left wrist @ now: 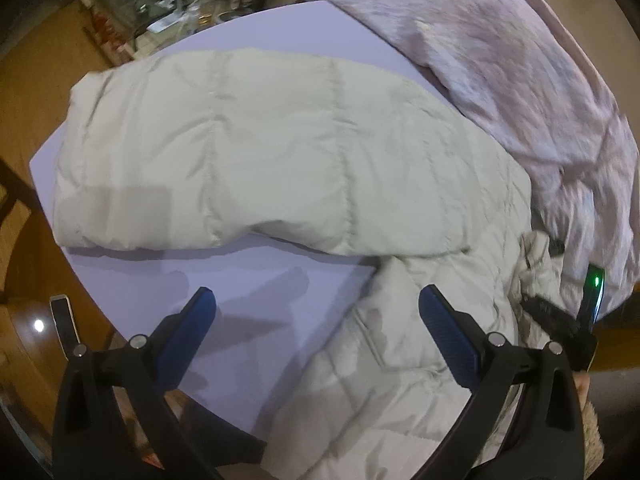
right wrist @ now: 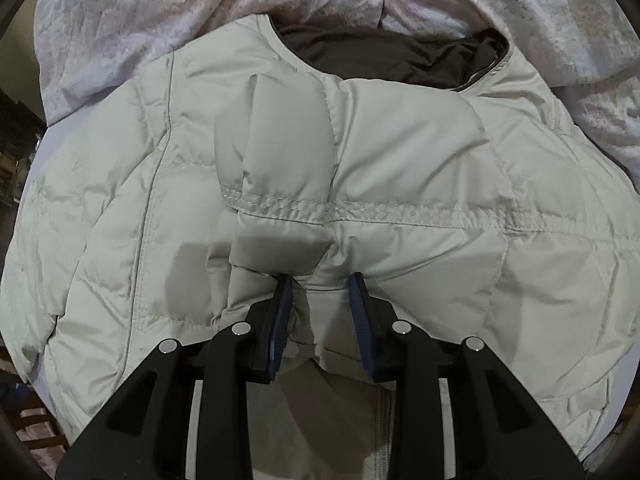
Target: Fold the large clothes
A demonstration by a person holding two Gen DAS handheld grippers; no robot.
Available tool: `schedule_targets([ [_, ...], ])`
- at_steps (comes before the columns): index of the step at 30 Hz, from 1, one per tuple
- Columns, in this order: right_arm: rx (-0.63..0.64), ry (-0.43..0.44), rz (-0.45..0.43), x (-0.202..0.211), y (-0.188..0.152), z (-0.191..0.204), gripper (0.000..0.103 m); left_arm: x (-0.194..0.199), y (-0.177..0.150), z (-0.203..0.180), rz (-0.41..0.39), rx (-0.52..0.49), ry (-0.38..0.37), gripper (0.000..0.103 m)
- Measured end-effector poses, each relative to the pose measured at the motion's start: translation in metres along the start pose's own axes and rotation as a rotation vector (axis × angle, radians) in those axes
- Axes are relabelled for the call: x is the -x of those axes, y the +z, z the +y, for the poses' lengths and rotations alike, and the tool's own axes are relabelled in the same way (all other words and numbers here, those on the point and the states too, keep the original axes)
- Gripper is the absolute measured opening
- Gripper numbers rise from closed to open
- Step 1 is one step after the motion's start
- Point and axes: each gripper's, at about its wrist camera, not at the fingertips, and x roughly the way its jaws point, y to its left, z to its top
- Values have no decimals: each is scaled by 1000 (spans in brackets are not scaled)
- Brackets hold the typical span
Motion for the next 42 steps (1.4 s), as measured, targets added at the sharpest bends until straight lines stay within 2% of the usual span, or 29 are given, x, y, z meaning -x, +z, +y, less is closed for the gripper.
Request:
schedule_targets([
  [6,-45,51,1,-1,5,-6,33,-5,6,51,-18,264,-30,85],
  [12,-53,50,-5,0,1,-6,33,2,9,101,-119,502,-32,78],
  [17,-52,53,-8,-6,11,12,33,3,16,129,-168,625,-45,70],
  [18,-54,56,-10,-3,4,-2,33,4,19,132,-178,637,-42,69],
  [21,-54,58,-14,2,-1,-6,33,2,26,136,-198,655,-17,51],
  [23,-52,58,-17,0,1,-5,33,0,30,140,-201,666,-1,24],
  [25,-52,59,-20,1,-1,-7,33,0,31,145,-199,674,-12,15],
  [26,-52,59,-21,0,-2,-6,33,1,33,147,-202,669,-20,10],
  [28,-52,60,-25,1,-3,-6,33,6,37,145,-217,638,-17,7],
  [32,-56,60,-30,2,-5,-6,33,22,55,127,-277,528,-17,5],
  [35,-58,56,-35,3,-6,-5,33,41,70,108,-338,437,-45,4],
  [38,-58,54,-41,3,-7,-3,33,64,86,74,-401,309,-85,3],
  [42,-61,61,-44,5,-8,-3,33,92,100,10,-470,117,-179,3],
])
